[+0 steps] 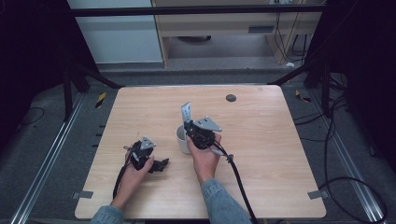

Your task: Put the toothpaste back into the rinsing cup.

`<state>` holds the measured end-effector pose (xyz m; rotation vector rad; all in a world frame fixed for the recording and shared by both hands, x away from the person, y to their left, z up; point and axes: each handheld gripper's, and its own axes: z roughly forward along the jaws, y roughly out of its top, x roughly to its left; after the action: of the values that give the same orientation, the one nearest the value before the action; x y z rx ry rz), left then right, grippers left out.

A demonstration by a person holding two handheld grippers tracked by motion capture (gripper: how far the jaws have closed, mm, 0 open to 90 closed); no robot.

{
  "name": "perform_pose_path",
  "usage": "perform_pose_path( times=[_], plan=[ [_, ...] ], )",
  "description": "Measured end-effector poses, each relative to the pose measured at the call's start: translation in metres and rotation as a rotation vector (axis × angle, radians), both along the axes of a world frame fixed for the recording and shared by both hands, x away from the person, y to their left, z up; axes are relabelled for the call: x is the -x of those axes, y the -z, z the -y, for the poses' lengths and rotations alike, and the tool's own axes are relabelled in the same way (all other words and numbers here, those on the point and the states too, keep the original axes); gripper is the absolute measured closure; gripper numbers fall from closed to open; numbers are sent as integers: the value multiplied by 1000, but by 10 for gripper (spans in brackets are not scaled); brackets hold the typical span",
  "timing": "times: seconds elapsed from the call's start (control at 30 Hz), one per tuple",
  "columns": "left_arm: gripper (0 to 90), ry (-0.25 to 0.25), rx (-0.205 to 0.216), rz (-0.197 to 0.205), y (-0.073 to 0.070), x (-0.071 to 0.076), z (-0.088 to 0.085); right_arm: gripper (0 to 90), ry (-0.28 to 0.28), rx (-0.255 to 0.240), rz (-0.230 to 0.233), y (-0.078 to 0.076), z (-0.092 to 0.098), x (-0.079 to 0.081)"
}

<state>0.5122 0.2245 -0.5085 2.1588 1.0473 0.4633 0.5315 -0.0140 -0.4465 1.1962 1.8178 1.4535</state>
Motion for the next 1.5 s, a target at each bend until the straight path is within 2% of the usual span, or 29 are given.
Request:
perform_pose_path(
  times=[0.63, 0.93, 1.5],
  plan=[
    [0, 1, 1, -1, 0, 0, 0, 690, 2, 13, -1, -5, 4, 0],
    [0, 0, 0, 0, 0, 0, 0, 625, 1, 25, 12, -10, 6, 1],
    [0, 1, 0, 0, 0, 0, 0, 534, -6, 37, 5, -17, 8, 4]
  ],
)
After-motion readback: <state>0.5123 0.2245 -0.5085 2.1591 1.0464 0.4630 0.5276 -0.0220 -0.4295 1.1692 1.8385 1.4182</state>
